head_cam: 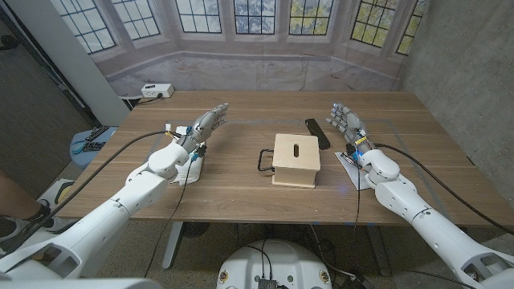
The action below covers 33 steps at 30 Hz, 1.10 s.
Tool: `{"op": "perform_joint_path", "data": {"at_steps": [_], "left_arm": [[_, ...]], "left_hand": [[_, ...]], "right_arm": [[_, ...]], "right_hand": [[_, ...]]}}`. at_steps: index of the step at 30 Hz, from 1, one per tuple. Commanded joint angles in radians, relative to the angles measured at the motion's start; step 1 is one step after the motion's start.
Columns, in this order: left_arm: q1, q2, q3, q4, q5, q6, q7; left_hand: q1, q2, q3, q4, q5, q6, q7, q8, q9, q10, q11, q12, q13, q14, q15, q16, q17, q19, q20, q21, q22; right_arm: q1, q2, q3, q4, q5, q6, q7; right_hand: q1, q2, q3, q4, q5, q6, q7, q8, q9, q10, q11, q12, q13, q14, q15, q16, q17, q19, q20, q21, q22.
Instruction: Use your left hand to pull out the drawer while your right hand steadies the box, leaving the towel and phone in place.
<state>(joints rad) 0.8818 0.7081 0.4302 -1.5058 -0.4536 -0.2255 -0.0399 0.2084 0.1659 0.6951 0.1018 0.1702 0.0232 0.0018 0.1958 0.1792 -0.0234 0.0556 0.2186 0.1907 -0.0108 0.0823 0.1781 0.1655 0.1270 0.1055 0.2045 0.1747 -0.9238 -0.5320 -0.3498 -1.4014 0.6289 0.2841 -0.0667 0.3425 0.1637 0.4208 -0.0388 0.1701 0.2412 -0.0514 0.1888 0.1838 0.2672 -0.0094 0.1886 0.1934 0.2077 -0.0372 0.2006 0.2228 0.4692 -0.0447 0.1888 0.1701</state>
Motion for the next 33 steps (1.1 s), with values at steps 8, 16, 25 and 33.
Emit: {"op": "perform_joint_path", "data": {"at_steps": [8,16,25,33], "left_arm": [[-0.029,0.047,0.036,0.031,0.168,-0.168,-0.074],[-0.066,0.051,0.059,0.065,0.197,-0.223,-0.143],[-0.088,0.046,0.081,0.09,0.218,-0.261,-0.19],[-0.088,0.052,0.09,0.092,0.236,-0.306,-0.215]], "left_hand": [[0.008,0.0,0.008,-0.002,0.002,0.051,-0.021,0.012,0.005,0.029,-0.027,0.009,0.004,0.027,-0.007,0.008,0.004,0.027,0.003,0.01,0.006],[0.009,-0.001,0.011,-0.003,0.002,0.077,-0.03,0.016,0.006,0.052,-0.045,0.015,0.005,0.045,-0.014,0.01,0.004,0.035,0.002,0.011,0.006],[0.008,-0.008,0.01,-0.007,0.001,0.089,-0.036,0.016,0.007,0.065,-0.065,0.018,0.006,0.058,-0.025,0.01,0.004,0.042,0.0,0.012,0.006],[0.018,-0.017,0.009,-0.027,0.002,0.112,-0.046,0.018,0.008,0.092,-0.076,0.025,0.006,0.081,-0.042,0.011,0.002,0.057,-0.005,0.015,0.006]], "right_arm": [[-0.005,-0.02,-0.008,-0.018,-0.042,-0.003,-0.023],[-0.003,-0.027,-0.003,-0.019,-0.048,-0.007,-0.028],[0.02,-0.021,-0.007,0.007,-0.05,-0.011,-0.022],[0.024,-0.036,-0.007,-0.005,-0.061,-0.022,-0.025]], "right_hand": [[0.014,-0.001,0.002,-0.01,0.007,0.009,0.006,0.004,0.003,0.0,0.001,0.007,0.001,0.002,-0.014,0.011,0.002,0.003,0.005,0.004,0.002],[0.015,0.0,0.001,-0.012,0.007,0.009,0.008,0.004,0.003,0.001,0.006,0.007,0.001,0.002,-0.014,0.012,0.002,0.004,0.005,0.005,0.002],[0.017,0.002,0.001,-0.014,0.007,0.01,0.009,0.004,0.003,0.001,0.007,0.007,0.001,0.002,-0.014,0.013,0.001,0.005,0.005,0.005,0.002],[0.021,0.004,0.003,-0.018,0.008,0.01,0.012,0.004,0.003,0.001,0.01,0.007,0.001,0.001,-0.013,0.013,0.0,0.006,0.005,0.006,0.002]]}}
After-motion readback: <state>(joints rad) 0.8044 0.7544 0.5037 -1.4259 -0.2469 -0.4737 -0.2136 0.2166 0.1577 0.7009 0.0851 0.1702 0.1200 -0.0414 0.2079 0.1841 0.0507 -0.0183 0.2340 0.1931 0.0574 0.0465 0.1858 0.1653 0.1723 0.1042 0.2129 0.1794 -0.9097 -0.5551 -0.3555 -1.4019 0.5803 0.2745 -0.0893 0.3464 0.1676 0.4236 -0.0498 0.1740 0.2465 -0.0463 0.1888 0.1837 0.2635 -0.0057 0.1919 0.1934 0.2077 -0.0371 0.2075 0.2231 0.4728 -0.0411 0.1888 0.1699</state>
